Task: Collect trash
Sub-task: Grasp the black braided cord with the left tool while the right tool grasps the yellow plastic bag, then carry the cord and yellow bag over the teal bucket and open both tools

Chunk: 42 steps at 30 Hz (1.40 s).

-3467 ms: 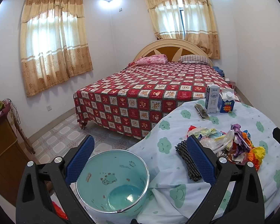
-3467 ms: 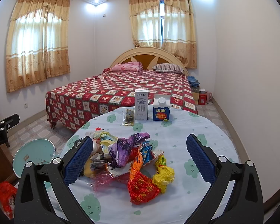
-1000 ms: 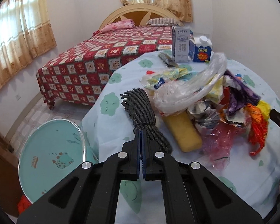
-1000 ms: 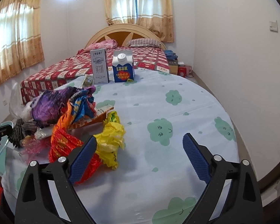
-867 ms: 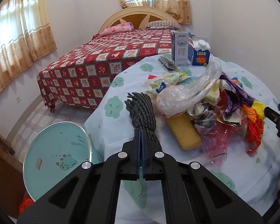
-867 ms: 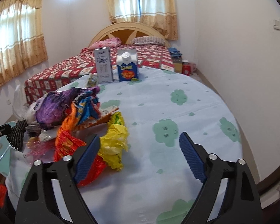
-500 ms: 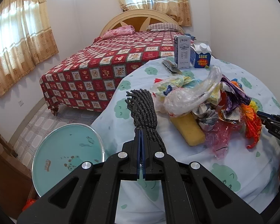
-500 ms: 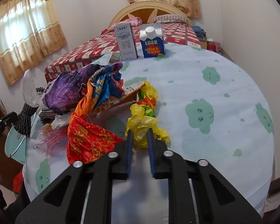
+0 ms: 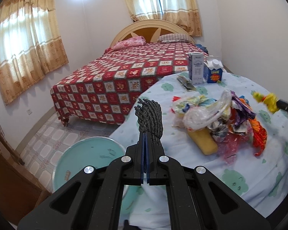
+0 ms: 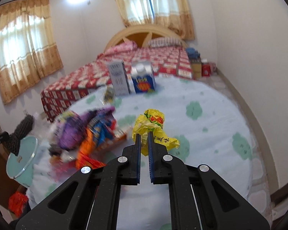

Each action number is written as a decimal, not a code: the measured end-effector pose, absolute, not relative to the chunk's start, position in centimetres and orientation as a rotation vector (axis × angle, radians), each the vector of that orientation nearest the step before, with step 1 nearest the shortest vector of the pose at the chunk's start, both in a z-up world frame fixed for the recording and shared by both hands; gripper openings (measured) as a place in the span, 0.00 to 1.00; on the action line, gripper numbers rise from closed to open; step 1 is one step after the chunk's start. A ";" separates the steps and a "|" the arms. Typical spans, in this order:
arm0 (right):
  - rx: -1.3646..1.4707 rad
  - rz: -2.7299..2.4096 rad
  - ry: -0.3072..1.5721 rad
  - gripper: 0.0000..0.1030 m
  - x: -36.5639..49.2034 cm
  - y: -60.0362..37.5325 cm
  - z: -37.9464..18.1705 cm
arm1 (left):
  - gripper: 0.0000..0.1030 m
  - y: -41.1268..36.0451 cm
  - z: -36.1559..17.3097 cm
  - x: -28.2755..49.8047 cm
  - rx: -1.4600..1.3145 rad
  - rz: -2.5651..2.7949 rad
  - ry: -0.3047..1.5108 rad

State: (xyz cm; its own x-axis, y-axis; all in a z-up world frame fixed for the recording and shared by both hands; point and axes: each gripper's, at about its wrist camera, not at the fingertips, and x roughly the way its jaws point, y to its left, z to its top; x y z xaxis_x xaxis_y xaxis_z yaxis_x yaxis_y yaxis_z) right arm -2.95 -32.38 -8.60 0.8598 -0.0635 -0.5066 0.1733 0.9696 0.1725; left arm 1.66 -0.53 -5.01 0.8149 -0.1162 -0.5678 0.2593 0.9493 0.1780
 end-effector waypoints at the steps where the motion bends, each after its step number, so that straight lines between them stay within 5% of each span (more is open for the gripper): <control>1: 0.206 -0.118 0.504 0.07 -3.1 -32.0 -8.0 | 0.01 0.1 -4.9 1.7 0.256 -0.190 0.584; 42: -0.030 0.318 0.375 0.07 4.0 -11.8 -3.1 | 0.01 14.5 -6.3 2.4 0.224 0.127 0.631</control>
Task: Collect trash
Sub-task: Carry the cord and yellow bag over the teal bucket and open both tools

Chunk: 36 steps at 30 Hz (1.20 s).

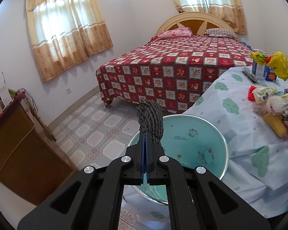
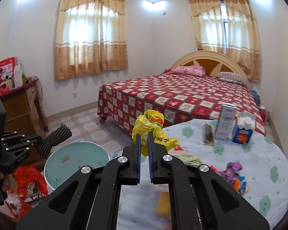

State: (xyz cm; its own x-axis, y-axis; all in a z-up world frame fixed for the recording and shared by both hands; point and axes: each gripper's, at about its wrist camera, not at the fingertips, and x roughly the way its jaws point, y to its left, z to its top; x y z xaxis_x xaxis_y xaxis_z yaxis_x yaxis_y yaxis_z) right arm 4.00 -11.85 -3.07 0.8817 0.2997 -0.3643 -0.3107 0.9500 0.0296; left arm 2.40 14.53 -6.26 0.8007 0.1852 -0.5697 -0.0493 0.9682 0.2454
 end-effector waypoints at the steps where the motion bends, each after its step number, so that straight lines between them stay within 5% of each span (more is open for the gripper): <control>1: -0.035 0.326 0.376 0.07 4.2 -11.6 -3.2 | 0.01 14.7 -6.3 2.4 0.224 0.130 0.633; 36: -0.157 0.525 0.436 0.07 5.9 -2.3 -7.4 | 0.01 19.1 -7.9 2.3 0.188 0.206 0.667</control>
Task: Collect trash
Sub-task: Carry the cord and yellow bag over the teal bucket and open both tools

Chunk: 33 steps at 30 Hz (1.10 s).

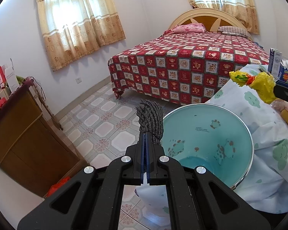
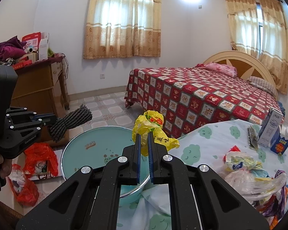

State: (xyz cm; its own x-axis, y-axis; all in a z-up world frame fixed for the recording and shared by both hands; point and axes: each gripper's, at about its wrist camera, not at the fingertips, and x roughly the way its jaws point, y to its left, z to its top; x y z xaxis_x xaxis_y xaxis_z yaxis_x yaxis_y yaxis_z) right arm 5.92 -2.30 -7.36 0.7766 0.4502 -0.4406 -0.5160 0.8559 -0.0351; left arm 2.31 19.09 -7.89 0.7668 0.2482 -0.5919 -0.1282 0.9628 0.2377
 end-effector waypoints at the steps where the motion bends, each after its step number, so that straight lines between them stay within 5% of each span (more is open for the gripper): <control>1: -0.160 0.526 0.436 0.07 5.9 -2.2 -7.4 | 0.01 19.0 -7.9 2.3 0.188 0.204 0.666; 25: -0.178 0.565 0.452 0.08 5.5 -1.1 -7.5 | 0.03 17.8 -7.4 2.1 0.180 0.143 0.661; 27: -0.181 0.566 0.456 0.19 5.5 -1.0 -7.7 | 0.05 17.4 -7.4 2.1 0.177 0.125 0.657; 30: -0.176 0.561 0.468 0.29 5.6 -1.2 -8.1 | 0.10 16.7 -7.7 2.0 0.178 0.090 0.664; 33: -0.170 0.536 0.473 0.36 5.4 -1.8 -8.2 | 0.46 16.1 -7.9 1.9 0.181 0.086 0.658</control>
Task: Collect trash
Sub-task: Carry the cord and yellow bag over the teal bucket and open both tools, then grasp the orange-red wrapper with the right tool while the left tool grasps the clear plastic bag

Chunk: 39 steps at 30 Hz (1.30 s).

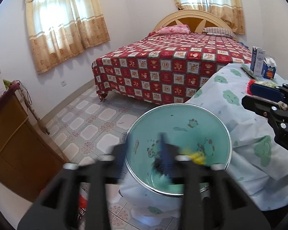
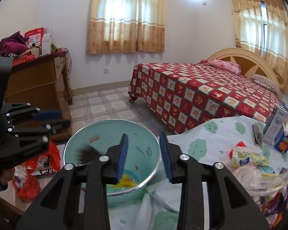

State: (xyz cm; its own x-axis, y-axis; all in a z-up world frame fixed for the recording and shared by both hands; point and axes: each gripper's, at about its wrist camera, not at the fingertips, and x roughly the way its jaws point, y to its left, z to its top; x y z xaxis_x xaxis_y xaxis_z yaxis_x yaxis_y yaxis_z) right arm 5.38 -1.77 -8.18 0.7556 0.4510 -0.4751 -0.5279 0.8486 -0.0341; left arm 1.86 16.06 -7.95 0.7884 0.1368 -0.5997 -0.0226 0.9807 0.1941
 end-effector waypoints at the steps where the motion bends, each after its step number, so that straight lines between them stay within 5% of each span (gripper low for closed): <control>1: -0.170 0.526 0.474 0.37 5.2 -2.1 -8.1 | 0.46 15.7 -8.0 1.8 0.190 0.084 0.655; 5: -0.181 0.429 0.471 0.40 3.4 -5.2 -7.5 | 0.65 14.6 -8.3 1.3 0.196 0.083 0.647; 21: 0.012 0.045 0.543 0.48 -4.3 -24.9 -10.8 | 0.69 4.5 -9.7 0.2 0.300 -0.064 0.655; 26: 0.029 0.087 0.598 0.60 -2.9 -24.5 -12.9 | 0.71 1.3 -9.5 0.5 0.303 -0.095 0.644; 27: 0.020 0.084 0.608 0.59 -2.8 -24.5 -13.2 | 0.71 0.8 -9.6 0.4 0.306 -0.100 0.644; 30: 0.033 0.099 0.648 0.28 -2.3 -24.7 -13.7 | 0.71 -0.2 -9.8 0.4 0.310 -0.116 0.647; 32: 0.032 0.098 0.643 0.20 -2.5 -24.9 -13.4 | 0.71 -0.7 -9.8 0.5 0.312 -0.123 0.648; 39: 0.035 0.066 0.542 0.14 -4.7 -25.9 -10.5 | 0.71 -2.6 -8.7 0.8 0.295 -0.163 0.622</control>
